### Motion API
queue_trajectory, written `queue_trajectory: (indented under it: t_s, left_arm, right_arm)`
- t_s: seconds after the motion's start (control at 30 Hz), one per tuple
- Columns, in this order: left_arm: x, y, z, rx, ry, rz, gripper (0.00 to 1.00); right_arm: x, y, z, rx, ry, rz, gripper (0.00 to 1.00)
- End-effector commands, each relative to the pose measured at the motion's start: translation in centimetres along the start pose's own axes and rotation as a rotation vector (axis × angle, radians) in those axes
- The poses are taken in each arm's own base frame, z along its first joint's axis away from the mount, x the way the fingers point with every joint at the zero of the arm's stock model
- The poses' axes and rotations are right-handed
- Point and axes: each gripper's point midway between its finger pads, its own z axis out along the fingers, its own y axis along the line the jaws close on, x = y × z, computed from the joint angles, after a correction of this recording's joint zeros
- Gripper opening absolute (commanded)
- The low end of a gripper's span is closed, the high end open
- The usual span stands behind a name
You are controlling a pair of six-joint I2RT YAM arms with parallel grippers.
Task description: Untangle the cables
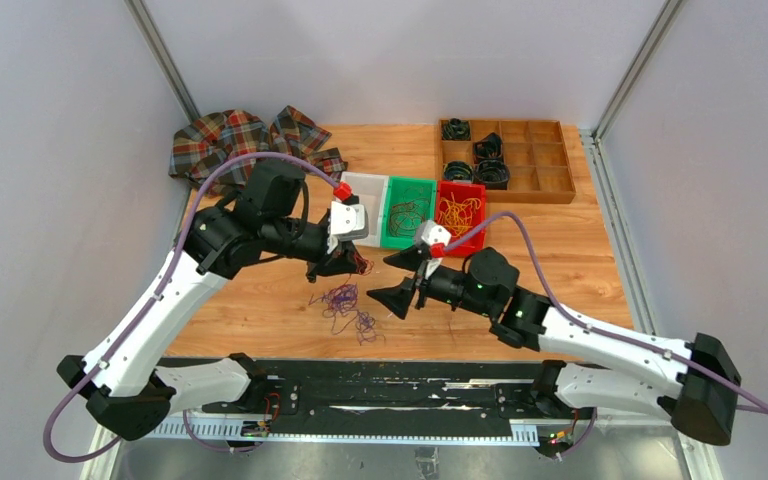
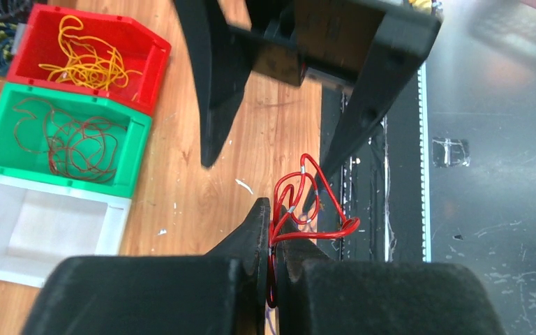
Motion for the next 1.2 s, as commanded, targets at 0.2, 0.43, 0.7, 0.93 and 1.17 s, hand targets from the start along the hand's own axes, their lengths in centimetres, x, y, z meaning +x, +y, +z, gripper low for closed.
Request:
queue_trajectory:
  t_s: [0.2, 0.43, 0.7, 0.93, 1.17]
  left_arm:
    - [-3.7, -1.7, -2.1, 0.031, -0.082, 0.029, 0.01]
    - [-5.6, -1.9, -3.3, 0.017, -0.116, 0.059, 0.01]
    - [-8.2, -1.1, -5.3, -0.071, -0.151, 0.136, 0.0]
    - [-10.7, 0.2, -7.9, -0.209, -0.177, 0.233, 0.0]
    - [-13.4, 1.0, -10.6, -0.328, -0.217, 0.315, 0.01]
  right_arm:
    - [-4.7, 0.9, 5.5, -0.087, -0.15, -0.069, 0.74]
    - [0.3, -1.6, 6.2, 0.028, -0.081, -0.053, 0.53]
    - [6.5, -2.7, 5.2, 0.082, 0.019, 0.002, 0.41]
    - [11.4, -3.9, 3.8, 0.152, 0.095, 0.039, 0.4]
    - [16.5, -4.8, 2.0, 0.214, 0.196, 0.068, 0.36]
